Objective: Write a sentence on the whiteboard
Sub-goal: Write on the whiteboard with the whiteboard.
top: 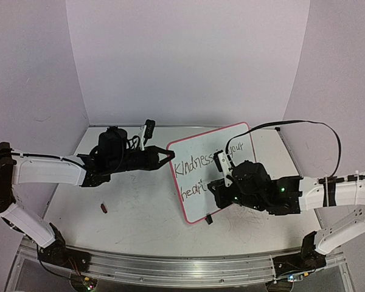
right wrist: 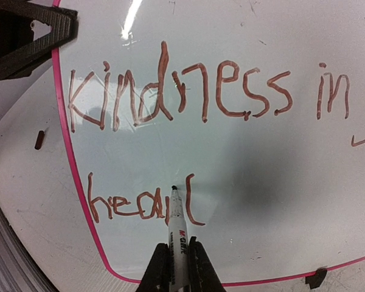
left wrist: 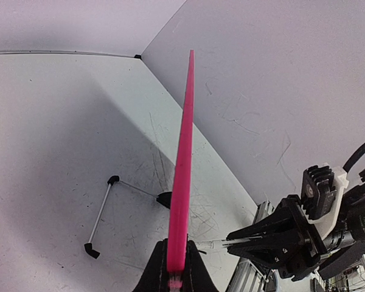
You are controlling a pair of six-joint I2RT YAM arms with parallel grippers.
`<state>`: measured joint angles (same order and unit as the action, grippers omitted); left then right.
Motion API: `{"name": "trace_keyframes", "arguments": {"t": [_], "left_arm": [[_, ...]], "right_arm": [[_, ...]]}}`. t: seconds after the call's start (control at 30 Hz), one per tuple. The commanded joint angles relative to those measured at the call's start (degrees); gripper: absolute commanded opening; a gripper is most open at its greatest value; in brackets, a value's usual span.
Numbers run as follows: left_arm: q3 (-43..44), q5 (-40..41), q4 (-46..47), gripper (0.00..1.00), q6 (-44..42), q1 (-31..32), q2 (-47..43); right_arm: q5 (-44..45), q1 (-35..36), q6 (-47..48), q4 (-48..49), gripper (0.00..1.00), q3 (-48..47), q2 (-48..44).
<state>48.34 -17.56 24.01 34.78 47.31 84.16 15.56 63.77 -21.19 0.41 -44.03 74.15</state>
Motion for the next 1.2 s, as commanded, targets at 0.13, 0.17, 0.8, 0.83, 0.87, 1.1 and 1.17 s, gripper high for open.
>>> {"name": "trace_keyframes", "arguments": {"t": [0.13, 0.17, 0.8, 0.83, 0.87, 1.1, 1.17], "left_arm": [[0.4, -1.1, -4.0, 0.00, -0.8, 1.0, 1.6], [0.4, -1.1, -4.0, 0.00, -0.8, 1.0, 1.5], [0.0, -0.7, -4.1, 0.00, -0.9, 1.0, 1.4], [0.0, -0.7, -4.1, 0.00, -0.9, 1.0, 1.4], [0.0, -0.7, -4.1, 0.00, -0.9, 1.0, 1.4], [0.6, -0.8, -4.2, 0.00, -0.8, 1.0, 1.5], [0.5, -0.8, -4.3, 0.00, -0.8, 1.0, 1.4]], "right_arm": [[5.9, 0.0, -2.1, -1.4, 0.00, -1.8, 2.0], [7.3, 0.0, -2.5, -3.2, 0.00, -2.0, 1.9], [5.5, -0.1, -2.8, -5.2, 0.00, 2.4, -3.6], [5.5, -0.1, -2.8, -5.1, 0.00, 2.3, -3.4], [5.6, -0.1, -2.7, -5.1, 0.00, 2.3, -3.2], [5.4, -0.1, -1.8, -3.0, 0.00, 1.2, -0.7], [5.5, -0.1, -1.7, -2.6, 0.00, 1.1, 0.1]]}}
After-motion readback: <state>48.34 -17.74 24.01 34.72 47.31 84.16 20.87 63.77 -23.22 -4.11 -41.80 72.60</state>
